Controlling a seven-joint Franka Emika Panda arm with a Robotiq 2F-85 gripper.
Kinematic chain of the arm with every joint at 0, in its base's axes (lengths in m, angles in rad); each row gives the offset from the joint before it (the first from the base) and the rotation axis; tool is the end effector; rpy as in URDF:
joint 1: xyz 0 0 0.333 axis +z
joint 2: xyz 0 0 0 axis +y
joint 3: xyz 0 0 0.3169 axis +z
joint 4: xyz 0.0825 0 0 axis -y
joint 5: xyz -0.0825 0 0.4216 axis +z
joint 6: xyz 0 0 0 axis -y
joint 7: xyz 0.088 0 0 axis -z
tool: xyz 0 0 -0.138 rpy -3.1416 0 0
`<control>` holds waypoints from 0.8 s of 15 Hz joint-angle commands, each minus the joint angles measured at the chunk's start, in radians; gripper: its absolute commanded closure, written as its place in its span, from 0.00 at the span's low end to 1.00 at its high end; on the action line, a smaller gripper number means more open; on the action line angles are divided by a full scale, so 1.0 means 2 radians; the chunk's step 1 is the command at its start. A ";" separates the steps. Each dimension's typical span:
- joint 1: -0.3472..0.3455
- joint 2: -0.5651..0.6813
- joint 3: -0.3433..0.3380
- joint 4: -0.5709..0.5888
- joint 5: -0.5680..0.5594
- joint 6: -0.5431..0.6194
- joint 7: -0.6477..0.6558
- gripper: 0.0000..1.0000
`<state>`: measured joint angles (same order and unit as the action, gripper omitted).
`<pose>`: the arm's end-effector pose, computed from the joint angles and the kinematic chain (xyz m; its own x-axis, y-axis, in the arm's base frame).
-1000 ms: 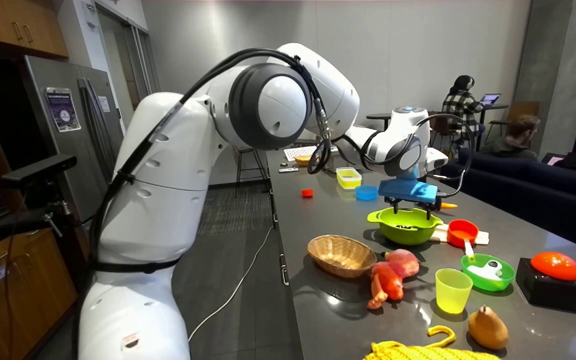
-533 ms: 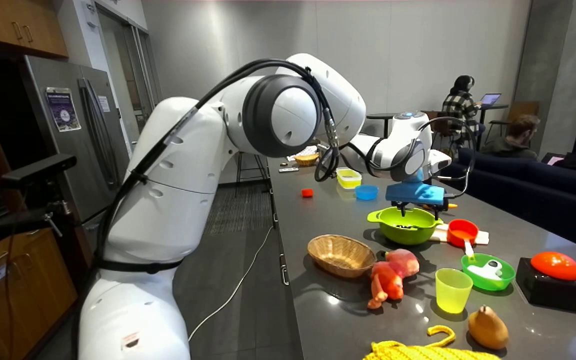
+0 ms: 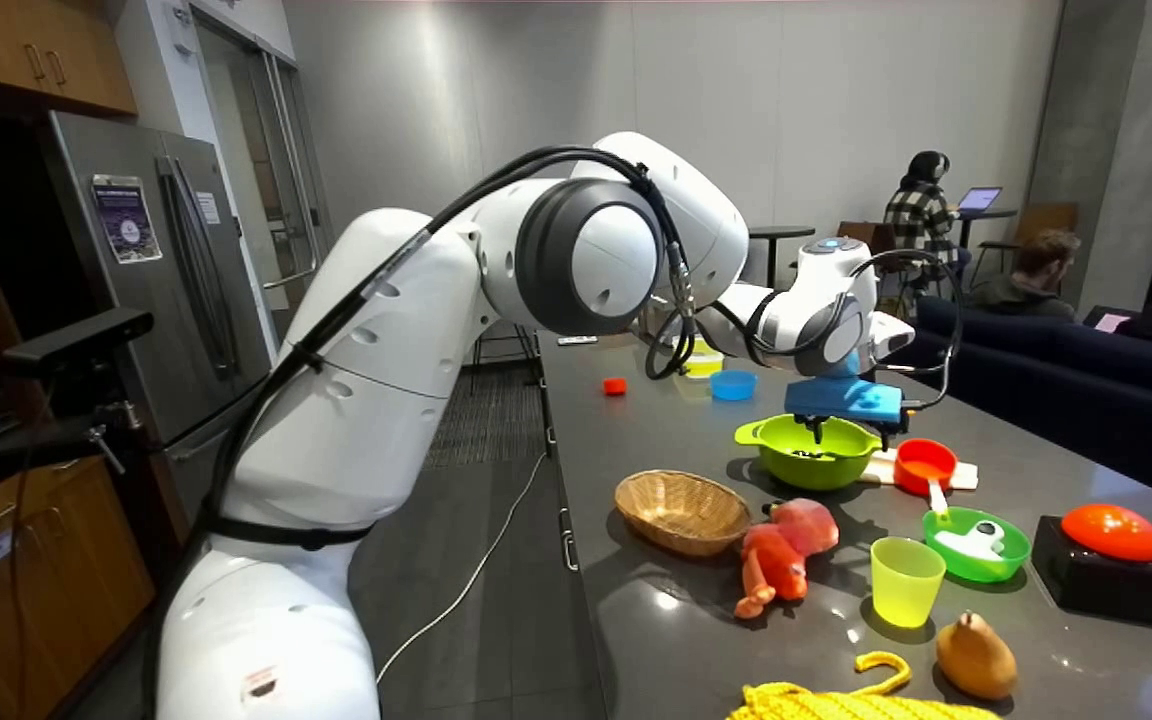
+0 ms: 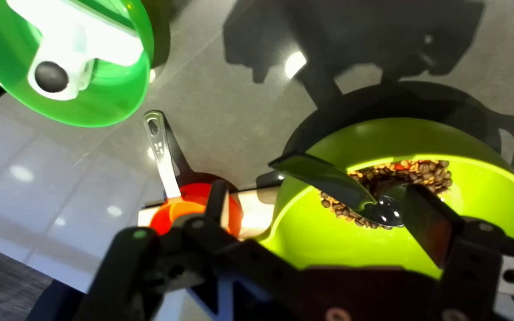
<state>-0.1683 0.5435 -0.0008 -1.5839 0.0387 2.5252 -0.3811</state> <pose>0.7597 -0.1293 0.3158 0.9084 0.1925 0.3712 0.1612 -0.9803 0.1138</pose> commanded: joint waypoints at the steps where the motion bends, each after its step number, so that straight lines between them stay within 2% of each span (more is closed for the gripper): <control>1: -0.009 0.012 0.007 0.019 -0.003 -0.013 -0.007 0.00; 12: -0.017 0.027 0.017 0.042 0.006 -0.044 -0.016 0.00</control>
<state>-0.1844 0.5806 0.0115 -1.5391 0.0411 2.4764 -0.3867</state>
